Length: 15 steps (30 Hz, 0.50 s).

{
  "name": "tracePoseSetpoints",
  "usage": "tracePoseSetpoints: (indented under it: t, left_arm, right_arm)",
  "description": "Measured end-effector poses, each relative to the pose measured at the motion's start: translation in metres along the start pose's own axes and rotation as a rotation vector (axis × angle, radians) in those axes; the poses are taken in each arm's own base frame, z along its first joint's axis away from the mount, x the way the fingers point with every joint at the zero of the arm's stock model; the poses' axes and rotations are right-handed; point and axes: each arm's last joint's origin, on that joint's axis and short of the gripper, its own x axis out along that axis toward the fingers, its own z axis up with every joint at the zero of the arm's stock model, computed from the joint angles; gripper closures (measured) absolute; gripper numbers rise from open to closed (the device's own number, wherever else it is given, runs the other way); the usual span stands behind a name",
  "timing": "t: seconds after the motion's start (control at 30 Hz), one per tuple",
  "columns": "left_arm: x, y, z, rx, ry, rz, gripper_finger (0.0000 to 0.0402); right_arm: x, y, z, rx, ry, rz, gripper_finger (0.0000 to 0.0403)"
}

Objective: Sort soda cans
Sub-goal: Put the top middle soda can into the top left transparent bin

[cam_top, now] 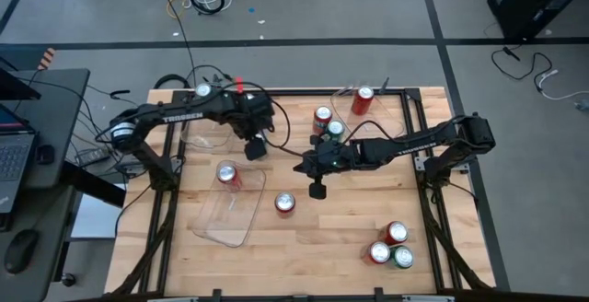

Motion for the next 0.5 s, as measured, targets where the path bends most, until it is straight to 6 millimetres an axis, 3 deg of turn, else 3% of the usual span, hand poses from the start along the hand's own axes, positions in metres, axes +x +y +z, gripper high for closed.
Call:
tracePoseSetpoints:
  t: [0.5]
  left_arm:
    - [0.006,0.0008,0.0025,0.021,0.015,0.005,0.0147]
  right_arm:
    - [0.0,0.0014,-0.0002,-0.002,0.001,0.01,0.04]
